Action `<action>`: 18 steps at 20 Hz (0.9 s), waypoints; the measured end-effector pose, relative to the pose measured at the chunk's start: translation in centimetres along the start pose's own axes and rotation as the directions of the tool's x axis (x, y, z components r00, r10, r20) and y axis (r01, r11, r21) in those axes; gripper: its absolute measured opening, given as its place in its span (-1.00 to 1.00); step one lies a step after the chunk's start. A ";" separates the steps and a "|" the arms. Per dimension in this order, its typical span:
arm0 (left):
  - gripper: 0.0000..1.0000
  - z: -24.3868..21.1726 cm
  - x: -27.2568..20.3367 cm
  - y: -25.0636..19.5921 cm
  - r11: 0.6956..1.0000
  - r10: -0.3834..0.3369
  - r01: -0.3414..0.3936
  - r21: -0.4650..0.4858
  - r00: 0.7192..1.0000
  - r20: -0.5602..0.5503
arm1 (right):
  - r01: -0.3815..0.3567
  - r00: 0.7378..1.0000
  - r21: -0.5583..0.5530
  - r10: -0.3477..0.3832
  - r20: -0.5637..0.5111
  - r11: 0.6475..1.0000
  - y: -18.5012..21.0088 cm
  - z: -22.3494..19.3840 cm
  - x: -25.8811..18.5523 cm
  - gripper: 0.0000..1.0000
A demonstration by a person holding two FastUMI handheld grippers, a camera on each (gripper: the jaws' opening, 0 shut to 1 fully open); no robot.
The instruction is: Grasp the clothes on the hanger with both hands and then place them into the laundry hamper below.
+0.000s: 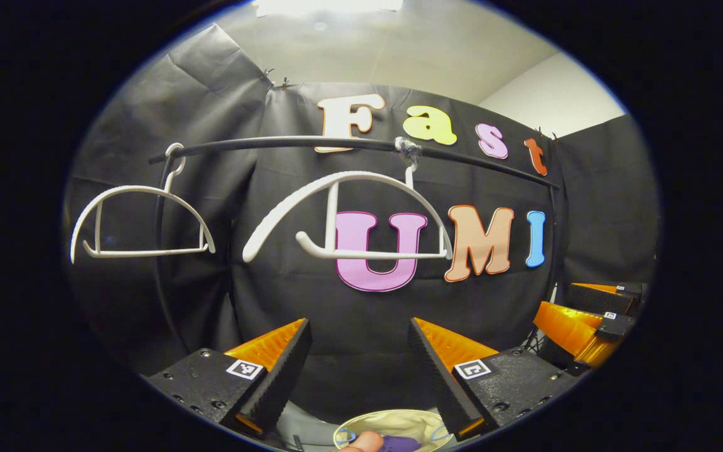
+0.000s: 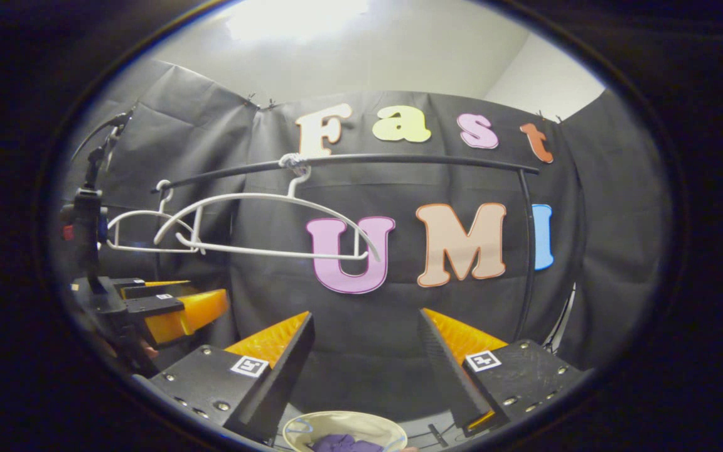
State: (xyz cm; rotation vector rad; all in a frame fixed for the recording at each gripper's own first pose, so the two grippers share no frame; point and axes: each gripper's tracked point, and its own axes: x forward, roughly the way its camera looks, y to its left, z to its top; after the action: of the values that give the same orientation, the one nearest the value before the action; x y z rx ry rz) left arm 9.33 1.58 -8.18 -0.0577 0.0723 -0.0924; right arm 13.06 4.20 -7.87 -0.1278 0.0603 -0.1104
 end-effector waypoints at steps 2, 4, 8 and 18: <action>0.83 0.1 -0.8 -0.4 1.000 0.004 -0.004 -0.013 1.000 0.000 | -0.011 1.000 -0.016 0.011 0.012 1.000 -0.3 0.6 -0.8 0.96; 0.83 0.4 -1.5 -1.6 0.999 -0.003 0.003 -0.047 1.000 0.012 | -0.020 0.999 -0.030 0.021 0.042 0.999 -0.8 1.4 -1.5 0.96; 0.82 1.7 -2.7 -2.0 1.000 0.030 -0.030 -0.006 0.999 0.038 | -0.073 0.994 -0.043 0.076 0.074 0.996 -2.5 2.7 -2.5 0.86; 0.83 1.9 -2.1 -4.2 0.999 0.053 -0.053 0.007 0.998 0.036 | -0.106 0.988 -0.133 0.120 0.101 0.985 -5.2 3.1 -3.3 0.96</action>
State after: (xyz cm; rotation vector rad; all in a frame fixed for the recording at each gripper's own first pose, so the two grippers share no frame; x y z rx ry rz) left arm 7.04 -2.31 -5.88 -0.0496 0.0381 -0.0385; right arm 9.41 -0.16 -3.94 -0.2573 -0.0347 0.0141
